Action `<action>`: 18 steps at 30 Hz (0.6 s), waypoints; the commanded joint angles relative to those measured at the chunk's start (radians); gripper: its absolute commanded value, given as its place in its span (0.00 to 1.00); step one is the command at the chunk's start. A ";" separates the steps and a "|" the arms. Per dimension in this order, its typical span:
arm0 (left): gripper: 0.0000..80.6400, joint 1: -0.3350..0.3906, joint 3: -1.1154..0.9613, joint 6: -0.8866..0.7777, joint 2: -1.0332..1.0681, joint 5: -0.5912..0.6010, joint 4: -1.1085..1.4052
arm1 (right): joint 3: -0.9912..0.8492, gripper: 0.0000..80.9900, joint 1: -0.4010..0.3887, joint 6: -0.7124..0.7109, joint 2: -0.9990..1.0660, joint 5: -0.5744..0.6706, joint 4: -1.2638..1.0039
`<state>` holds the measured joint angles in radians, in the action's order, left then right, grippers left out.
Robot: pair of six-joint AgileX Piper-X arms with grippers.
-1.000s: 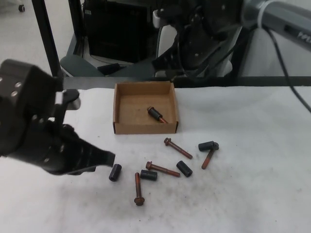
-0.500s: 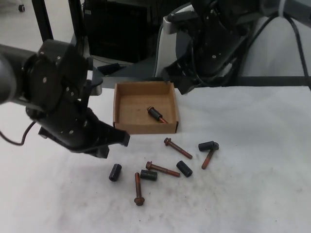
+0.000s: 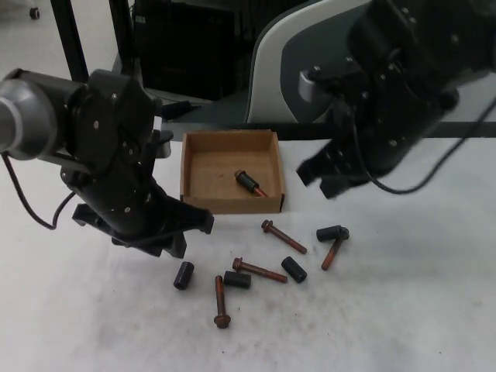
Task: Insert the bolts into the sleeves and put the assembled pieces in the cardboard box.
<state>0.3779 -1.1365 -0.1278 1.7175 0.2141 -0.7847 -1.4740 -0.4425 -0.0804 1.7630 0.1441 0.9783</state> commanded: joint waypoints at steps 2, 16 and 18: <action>0.40 0.004 -0.020 -0.015 0.024 -0.010 -0.019 | 0.158 0.00 0.005 0.043 -0.110 0.010 -0.066; 0.40 0.044 -0.134 -0.025 0.126 -0.048 -0.075 | 0.279 0.00 0.005 0.105 -0.134 -0.012 -0.031; 0.40 0.056 -0.148 -0.027 0.145 -0.057 -0.083 | 0.279 0.00 0.005 0.105 -0.134 -0.012 -0.031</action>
<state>0.4271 -1.2681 -0.1495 1.8599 0.1754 -0.8535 -1.1957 -0.4425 0.0188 1.6432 0.1311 0.9416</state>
